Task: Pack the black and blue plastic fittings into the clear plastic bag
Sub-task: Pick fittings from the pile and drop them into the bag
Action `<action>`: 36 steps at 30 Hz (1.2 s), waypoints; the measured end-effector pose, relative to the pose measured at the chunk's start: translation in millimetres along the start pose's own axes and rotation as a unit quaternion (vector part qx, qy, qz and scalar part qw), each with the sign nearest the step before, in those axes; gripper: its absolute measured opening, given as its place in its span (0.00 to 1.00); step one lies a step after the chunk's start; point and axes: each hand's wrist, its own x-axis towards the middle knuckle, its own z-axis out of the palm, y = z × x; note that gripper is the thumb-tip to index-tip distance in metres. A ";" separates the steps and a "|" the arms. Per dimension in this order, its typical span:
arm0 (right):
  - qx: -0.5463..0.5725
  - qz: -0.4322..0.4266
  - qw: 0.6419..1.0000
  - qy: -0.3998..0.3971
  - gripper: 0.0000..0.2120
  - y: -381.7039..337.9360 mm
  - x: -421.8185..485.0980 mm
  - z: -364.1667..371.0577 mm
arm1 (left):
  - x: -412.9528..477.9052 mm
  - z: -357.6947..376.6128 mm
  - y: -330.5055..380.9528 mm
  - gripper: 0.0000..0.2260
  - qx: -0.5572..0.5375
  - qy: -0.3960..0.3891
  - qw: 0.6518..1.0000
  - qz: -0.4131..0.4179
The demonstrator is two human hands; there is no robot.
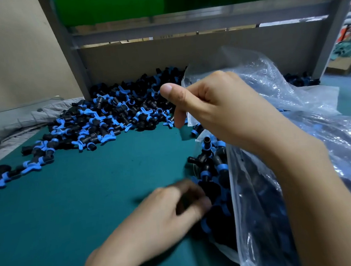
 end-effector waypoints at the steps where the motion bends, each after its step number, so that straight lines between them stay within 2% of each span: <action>1: 0.001 -0.001 1.000 -0.001 0.29 -0.5 0.1 0.2 | -5.5 4.5 -0.3 0.18 0.010 -0.029 1.000 0.001; 3: -0.002 -0.002 1.000 -0.002 0.29 -1.4 0.1 1.4 | -14.3 14.7 -3.1 0.23 0.011 -0.067 0.998 0.010; 6: -0.008 -0.001 1.000 -0.004 0.29 -1.7 0.1 2.8 | -16.1 21.9 0.1 0.27 -0.002 -0.052 0.998 0.023; 9: -0.013 -0.003 1.000 -0.004 0.29 -2.4 0.2 3.1 | -13.1 24.1 5.2 0.21 -0.044 -0.033 0.998 0.020; 12: -0.014 -0.004 1.000 -0.001 0.29 -2.2 0.6 3.3 | -13.2 24.3 8.7 0.15 -0.143 -0.020 0.990 0.008; 16: -0.011 -0.004 1.000 -0.002 0.29 -2.1 0.9 3.7 | -12.0 30.2 17.9 0.16 -0.271 -0.035 0.962 0.003; 20: -0.009 -0.001 1.000 -0.007 0.29 -3.2 0.9 5.3 | -7.0 35.0 19.8 0.16 -0.332 -0.044 0.942 -0.006; 23: -0.017 -0.002 1.000 -0.013 0.28 -4.4 1.5 7.2 | -3.4 36.6 19.9 0.14 -0.324 -0.029 0.946 0.000; 26: -0.018 -0.008 1.000 -0.013 0.28 -5.8 1.0 7.4 | -0.1 40.8 19.5 0.16 -0.304 -0.023 0.952 -0.003; 29: -0.016 -0.019 1.000 -0.003 0.28 -7.6 0.6 6.1 | 1.7 44.8 12.0 0.18 -0.208 0.018 0.978 0.017; 31: -0.019 -0.027 0.999 0.007 0.28 -8.6 0.2 5.8 | 0.9 43.4 11.1 0.15 -0.168 0.061 0.984 0.025; 36: -0.013 -0.027 1.000 0.008 0.27 -10.3 0.0 6.5 | -4.4 35.8 26.2 0.10 -0.244 0.022 0.967 0.072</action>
